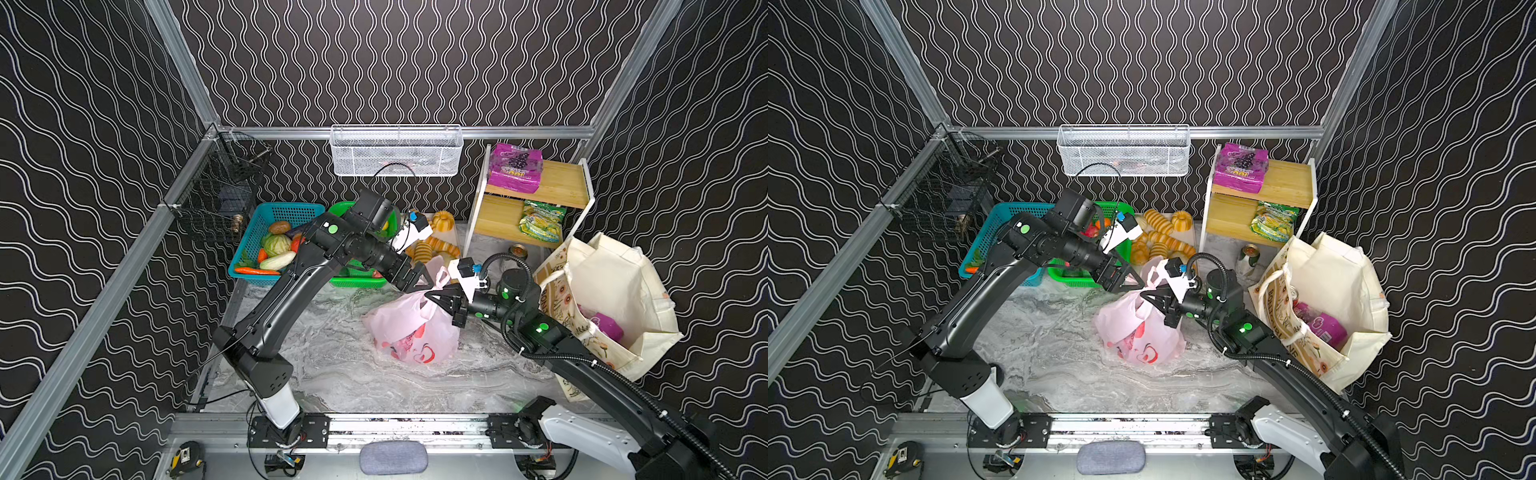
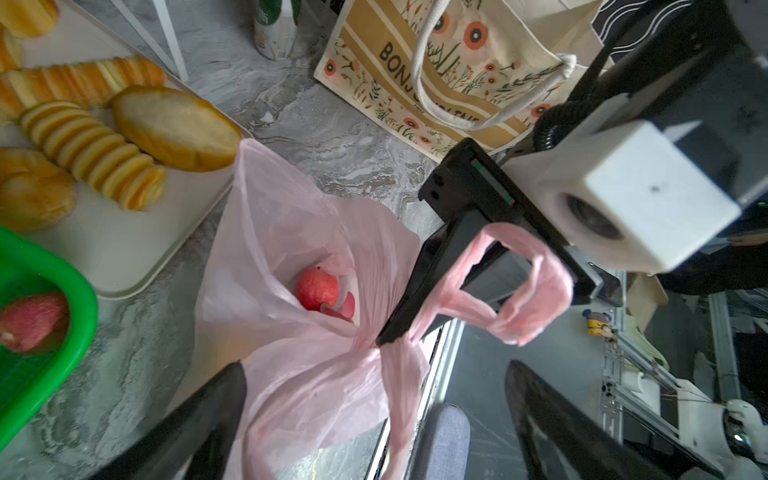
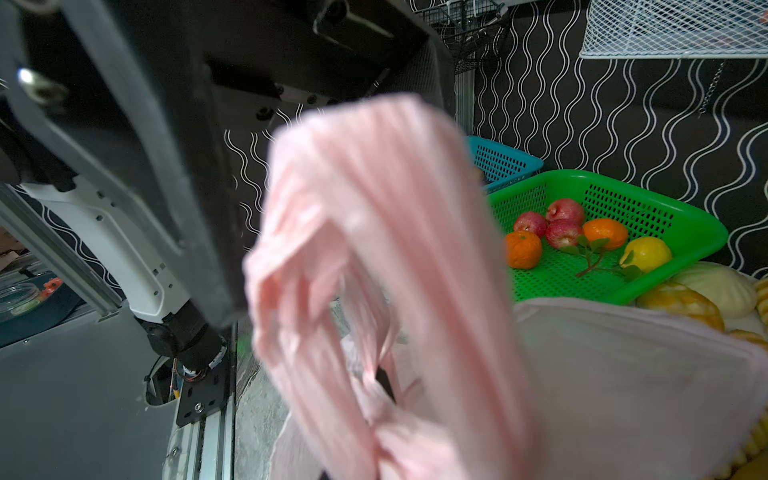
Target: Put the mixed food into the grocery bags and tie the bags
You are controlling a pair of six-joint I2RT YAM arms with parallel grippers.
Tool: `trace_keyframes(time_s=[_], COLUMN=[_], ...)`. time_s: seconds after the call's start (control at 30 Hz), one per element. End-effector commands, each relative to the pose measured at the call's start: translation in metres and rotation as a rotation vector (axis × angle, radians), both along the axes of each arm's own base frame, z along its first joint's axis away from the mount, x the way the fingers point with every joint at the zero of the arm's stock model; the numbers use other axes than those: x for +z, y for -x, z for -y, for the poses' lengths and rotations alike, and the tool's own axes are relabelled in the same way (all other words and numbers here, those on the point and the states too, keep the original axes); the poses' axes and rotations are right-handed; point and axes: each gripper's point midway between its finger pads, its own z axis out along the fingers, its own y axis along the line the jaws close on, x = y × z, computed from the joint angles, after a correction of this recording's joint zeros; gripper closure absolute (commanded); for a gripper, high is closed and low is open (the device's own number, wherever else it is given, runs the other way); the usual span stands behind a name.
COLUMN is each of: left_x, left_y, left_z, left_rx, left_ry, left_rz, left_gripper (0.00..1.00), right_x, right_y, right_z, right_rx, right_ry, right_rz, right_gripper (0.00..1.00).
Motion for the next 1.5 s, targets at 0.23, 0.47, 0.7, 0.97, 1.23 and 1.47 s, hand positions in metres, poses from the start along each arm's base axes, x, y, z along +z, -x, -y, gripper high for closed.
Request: trace_keyframes(time_s=[0.23, 0.47, 0.7, 0.97, 1.23, 1.47], left_x=[-0.014, -0.002, -0.004, -0.001, 0.014, 0.022], left_y=[0.004, -0.003, -0.001, -0.001, -0.010, -0.010], left_z=[0.001, 0.014, 0.015, 0.018, 0.015, 0.011], left_rx=[-0.019, 0.025, 0.041, 0.032, 0.094, 0.127], left_ry=[-0.017, 0.102, 0.130, 0.150, 0.201, 0.286], left_rz=[-0.080, -0.080, -0.096, -0.100, -0.024, 0.040], left_gripper=[0.89, 1.00, 1.00, 1.00, 1.00, 1.00], right_x=[0.015, 0.026, 0.044, 0.063, 0.068, 0.055], right_y=[0.000, 0.001, 0.005, 0.006, -0.011, -0.038], right_z=[-0.001, 0.004, 0.008, 0.005, 0.009, 0.023], right_rx=[0.001, -0.015, -0.010, 0.011, -0.079, -0.242], right_ry=[-0.044, -0.021, 0.005, -0.044, -0.081, -0.117], right_rz=[0.038, 0.029, 0.064, 0.069, 0.010, -0.191], right_gripper=[1.00, 0.52, 0.41, 0.71, 1.00, 1.00])
